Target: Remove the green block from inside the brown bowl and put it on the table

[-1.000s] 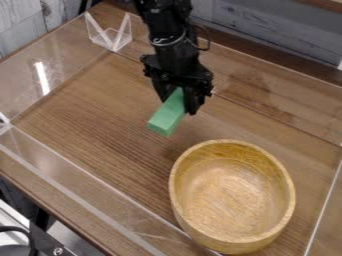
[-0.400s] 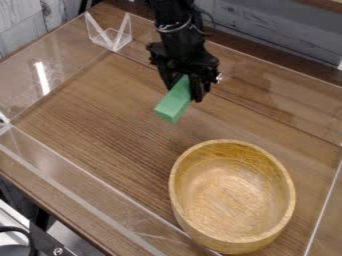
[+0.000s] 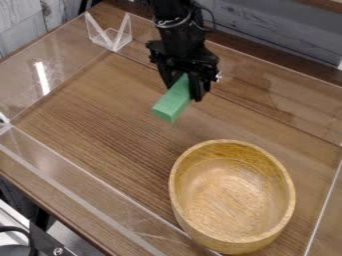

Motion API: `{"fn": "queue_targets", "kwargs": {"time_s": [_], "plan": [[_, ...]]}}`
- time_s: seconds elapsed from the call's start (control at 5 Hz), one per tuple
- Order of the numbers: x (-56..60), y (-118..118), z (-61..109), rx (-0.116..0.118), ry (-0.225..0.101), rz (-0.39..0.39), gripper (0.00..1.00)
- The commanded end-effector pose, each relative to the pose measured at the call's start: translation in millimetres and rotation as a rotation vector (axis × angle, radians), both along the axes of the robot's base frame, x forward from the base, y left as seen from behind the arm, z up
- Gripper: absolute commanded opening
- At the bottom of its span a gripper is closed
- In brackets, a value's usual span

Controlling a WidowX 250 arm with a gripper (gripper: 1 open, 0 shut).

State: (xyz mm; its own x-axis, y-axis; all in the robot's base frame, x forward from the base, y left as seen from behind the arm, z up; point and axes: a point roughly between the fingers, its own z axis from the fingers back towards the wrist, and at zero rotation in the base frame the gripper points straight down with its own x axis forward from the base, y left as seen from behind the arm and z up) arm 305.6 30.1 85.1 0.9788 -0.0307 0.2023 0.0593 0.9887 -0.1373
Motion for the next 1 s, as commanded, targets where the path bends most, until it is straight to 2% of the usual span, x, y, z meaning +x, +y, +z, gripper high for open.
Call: {"fn": "queue_targets", "kwargs": {"time_s": [0.0,0.2,0.8], "plan": [[5.2,5,30.8,0.011,-0.087,-0.006,0.0],[-1.1,6,34.5,0.008,-0.092,-0.018,0.0],[44.0,25,20.0,0.033,-0.154,-0.008,0.0]]}}
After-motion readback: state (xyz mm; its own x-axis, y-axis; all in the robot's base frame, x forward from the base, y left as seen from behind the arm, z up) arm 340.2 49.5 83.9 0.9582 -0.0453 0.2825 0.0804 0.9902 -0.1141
